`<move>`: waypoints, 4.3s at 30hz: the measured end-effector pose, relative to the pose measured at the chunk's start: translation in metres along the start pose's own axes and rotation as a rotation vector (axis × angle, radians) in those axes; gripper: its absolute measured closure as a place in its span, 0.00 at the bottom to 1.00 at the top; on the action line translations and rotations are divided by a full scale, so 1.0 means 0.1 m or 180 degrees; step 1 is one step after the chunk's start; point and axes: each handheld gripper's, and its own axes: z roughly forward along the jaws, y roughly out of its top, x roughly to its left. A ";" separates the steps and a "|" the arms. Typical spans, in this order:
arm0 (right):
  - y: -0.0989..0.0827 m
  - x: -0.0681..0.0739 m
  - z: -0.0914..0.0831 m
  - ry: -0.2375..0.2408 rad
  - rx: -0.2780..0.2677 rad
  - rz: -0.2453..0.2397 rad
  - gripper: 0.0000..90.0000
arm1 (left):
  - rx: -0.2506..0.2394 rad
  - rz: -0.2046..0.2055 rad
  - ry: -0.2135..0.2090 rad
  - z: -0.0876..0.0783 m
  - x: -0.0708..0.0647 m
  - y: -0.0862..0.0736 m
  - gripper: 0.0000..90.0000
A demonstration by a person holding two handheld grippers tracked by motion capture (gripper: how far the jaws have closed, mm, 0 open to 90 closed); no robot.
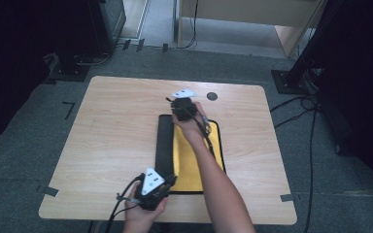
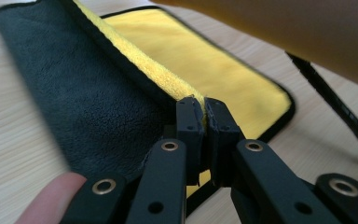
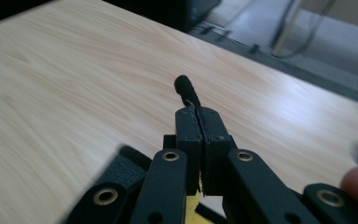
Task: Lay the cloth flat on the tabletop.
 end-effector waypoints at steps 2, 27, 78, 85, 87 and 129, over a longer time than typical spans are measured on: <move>-0.24 -0.36 -0.13 -0.0165 0.0056 0.0139 0.98 | 0.0028 0.0006 -0.0144 0.28 -0.20 0.04 0.96; -1.11 -0.79 -0.35 -0.0404 0.0457 0.0395 0.58 | 0.0629 0.0098 0.0316 0.39 0.15 -0.26 0.49; -1.80 0.40 -1.51 0.0400 0.0533 0.0994 0.80 | 0.0556 0.0046 0.0279 -0.24 1.11 -0.50 0.40; -1.77 0.42 -1.59 0.0322 0.0409 0.0922 0.99 | 0.0409 0.0014 0.0253 -0.30 1.12 -0.49 0.37; -1.71 0.39 -1.67 0.0279 0.0335 0.0898 0.98 | 0.0308 0.0026 0.0239 -0.33 1.10 -0.48 0.36; -1.96 0.46 -1.82 -0.0034 0.0775 0.0433 0.61 | 0.0764 0.0124 0.0451 -0.14 0.88 -0.47 0.38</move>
